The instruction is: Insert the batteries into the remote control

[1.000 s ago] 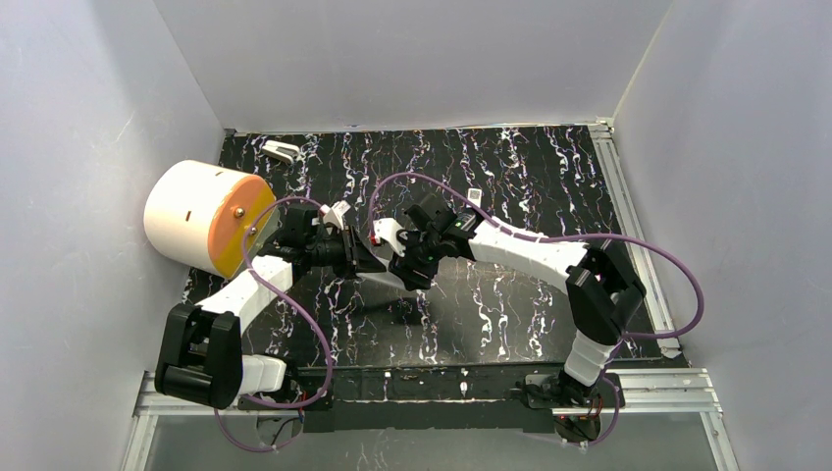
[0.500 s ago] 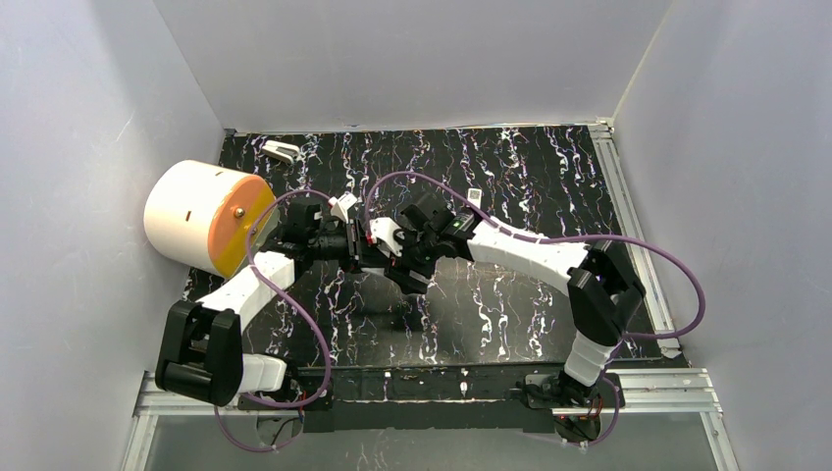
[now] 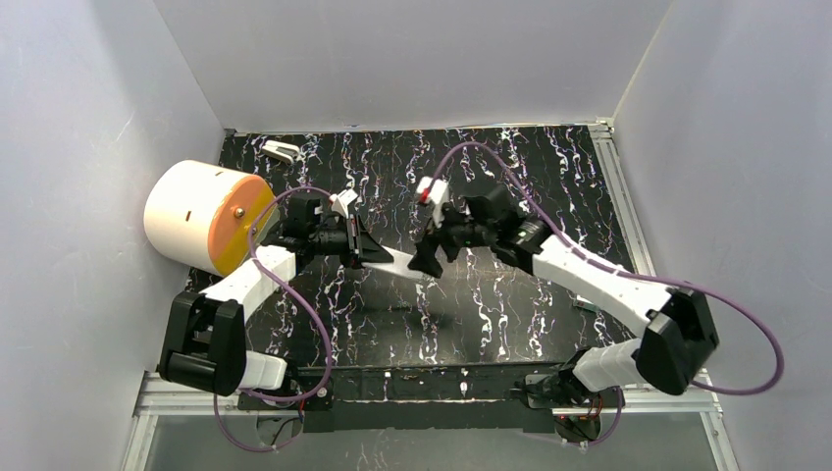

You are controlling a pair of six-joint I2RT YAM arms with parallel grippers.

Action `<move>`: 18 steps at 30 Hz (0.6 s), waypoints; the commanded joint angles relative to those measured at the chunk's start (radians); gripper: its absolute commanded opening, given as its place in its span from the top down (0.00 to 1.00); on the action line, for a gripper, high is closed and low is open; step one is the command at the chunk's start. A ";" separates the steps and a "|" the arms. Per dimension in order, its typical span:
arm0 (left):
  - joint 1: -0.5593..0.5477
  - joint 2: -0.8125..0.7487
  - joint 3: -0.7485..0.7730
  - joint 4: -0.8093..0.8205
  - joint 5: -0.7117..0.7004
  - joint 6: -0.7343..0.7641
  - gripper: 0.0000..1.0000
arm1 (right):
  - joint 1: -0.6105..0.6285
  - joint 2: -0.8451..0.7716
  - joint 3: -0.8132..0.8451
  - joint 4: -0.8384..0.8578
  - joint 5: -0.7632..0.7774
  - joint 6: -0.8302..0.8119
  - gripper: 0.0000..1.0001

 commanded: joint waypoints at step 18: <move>0.007 0.039 0.249 0.073 0.255 -0.283 1.00 | -0.207 -0.246 -0.444 0.771 0.038 1.384 0.06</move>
